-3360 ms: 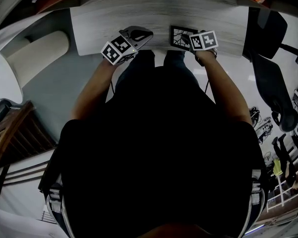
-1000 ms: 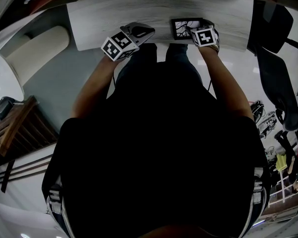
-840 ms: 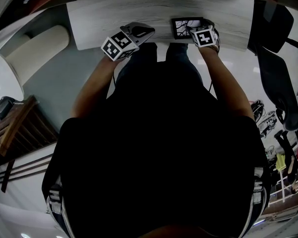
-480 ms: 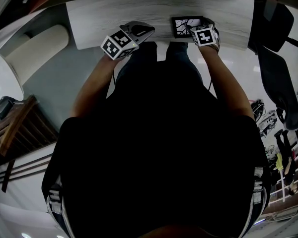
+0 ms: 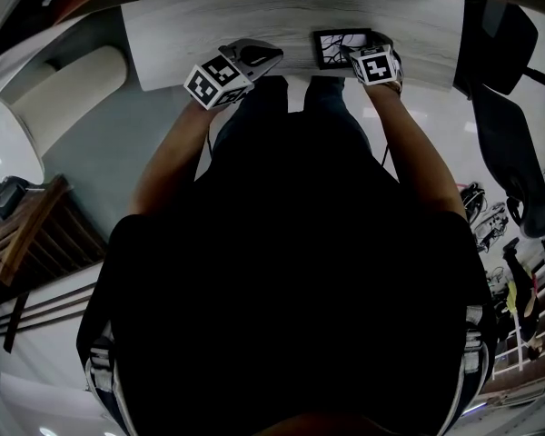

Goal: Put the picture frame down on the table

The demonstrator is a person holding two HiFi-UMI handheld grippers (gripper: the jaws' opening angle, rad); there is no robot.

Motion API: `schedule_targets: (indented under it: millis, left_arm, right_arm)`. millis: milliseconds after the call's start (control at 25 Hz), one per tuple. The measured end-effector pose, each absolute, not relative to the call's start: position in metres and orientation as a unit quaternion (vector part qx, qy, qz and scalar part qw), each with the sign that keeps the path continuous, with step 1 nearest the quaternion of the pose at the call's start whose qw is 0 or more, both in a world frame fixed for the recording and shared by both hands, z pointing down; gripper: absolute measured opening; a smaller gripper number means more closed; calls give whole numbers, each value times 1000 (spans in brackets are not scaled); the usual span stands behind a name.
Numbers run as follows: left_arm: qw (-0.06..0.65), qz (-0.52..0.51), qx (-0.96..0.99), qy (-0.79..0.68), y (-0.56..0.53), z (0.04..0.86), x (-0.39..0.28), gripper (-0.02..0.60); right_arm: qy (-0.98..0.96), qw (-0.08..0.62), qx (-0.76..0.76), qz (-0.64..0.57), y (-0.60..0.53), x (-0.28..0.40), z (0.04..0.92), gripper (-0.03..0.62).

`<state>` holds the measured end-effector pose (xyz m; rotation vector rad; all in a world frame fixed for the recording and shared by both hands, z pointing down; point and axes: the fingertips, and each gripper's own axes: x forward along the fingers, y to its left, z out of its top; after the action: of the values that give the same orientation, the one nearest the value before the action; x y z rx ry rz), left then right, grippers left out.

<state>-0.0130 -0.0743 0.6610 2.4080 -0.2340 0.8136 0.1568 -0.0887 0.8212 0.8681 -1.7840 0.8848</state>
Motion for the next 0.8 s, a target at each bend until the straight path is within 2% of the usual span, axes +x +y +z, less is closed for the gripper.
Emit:
schedule_targets:
  millis: [800]
  left_arm:
    - [266, 307, 911, -69, -69, 652, -3, 18]
  right_arm:
    - [-733, 450, 378, 342, -77, 170, 804, 387]
